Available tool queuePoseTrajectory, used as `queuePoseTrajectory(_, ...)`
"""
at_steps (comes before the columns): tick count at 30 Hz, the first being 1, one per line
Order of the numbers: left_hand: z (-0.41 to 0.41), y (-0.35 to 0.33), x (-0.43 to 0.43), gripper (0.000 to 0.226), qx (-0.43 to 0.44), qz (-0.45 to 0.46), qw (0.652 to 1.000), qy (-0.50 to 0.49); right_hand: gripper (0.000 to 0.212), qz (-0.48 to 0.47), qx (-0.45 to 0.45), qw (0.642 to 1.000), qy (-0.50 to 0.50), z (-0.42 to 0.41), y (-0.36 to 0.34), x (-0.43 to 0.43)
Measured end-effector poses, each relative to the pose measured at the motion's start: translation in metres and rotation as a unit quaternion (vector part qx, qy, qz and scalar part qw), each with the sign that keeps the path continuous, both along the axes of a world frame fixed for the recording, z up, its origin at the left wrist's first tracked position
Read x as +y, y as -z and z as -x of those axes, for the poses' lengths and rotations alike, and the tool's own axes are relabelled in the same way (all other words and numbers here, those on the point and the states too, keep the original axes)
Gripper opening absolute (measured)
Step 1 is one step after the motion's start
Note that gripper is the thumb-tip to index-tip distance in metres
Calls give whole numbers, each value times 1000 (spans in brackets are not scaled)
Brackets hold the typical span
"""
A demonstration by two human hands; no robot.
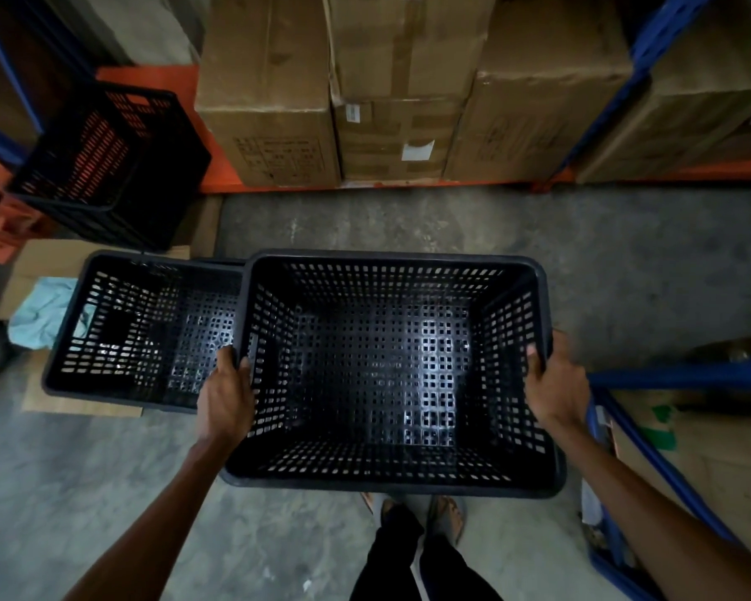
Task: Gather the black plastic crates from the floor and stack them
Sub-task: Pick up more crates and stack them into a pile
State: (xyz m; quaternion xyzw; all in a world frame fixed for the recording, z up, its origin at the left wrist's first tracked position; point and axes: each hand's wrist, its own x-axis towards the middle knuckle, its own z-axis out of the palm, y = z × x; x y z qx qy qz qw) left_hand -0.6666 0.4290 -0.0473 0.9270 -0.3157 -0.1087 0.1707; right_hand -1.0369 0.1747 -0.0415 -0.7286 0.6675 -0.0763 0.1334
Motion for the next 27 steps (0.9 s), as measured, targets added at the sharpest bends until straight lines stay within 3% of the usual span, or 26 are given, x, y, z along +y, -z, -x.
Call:
queuePoseTrajectory(14, 15, -11, 1, 20, 5, -33, 999, -21, 33, -38, 47, 998, -11, -4, -4, 3)
queuePoseTrajectory(27, 17, -10, 1, 35, -30, 10, 999, -23, 31, -33, 44, 998, -18, -3, -3, -2)
